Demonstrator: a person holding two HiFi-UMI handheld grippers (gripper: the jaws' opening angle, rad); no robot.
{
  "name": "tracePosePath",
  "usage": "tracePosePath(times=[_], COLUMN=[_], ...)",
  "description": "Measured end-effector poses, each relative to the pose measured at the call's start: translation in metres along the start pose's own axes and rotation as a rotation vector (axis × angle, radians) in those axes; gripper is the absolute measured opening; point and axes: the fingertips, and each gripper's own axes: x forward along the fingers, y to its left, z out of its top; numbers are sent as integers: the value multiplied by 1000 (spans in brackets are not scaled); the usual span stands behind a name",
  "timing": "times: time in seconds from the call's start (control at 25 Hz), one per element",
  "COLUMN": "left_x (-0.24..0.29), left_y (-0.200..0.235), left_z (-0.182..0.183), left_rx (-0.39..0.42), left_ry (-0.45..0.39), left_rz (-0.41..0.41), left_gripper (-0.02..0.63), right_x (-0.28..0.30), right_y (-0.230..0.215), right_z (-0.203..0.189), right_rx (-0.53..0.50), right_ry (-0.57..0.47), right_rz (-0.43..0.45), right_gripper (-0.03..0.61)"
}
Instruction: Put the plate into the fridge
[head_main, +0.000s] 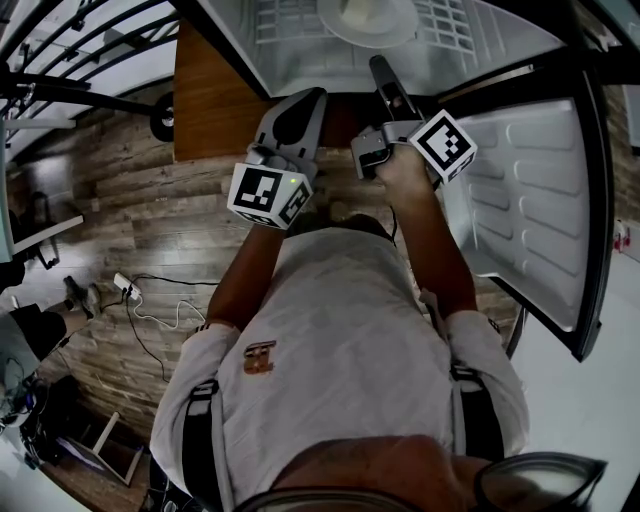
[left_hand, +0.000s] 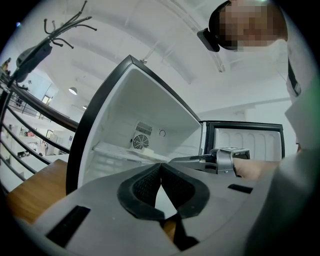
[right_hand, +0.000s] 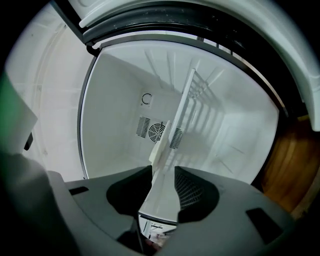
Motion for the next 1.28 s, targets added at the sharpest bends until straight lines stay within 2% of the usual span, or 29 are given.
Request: tracePosePath(times=[0.32,0.52,0.92,1.12,1.28], left_x=[-5,-8,-14,-14,-18], left_y=[-9,-14,-28,-40,-43], left_z=[2,3,7,23,19], left_rx=[8,11,20,30,43], left_ry=[-3,-5,-14,-26,-35], left_rz=[-17,-25,-51,-62,-61], left_gripper=[18,18,18,18,18], right_x=[-17,-29,-52,-61,-69], right_y=[9,16,43,69,73], right_z=[-15,-24,-36,-34,-45], right_rx=[-118,-242,-580,-700,-813], right_ry=[61,93,107,101,102], right_rz=[63,108,202,249,297], right_gripper=[127,97,66,58,55])
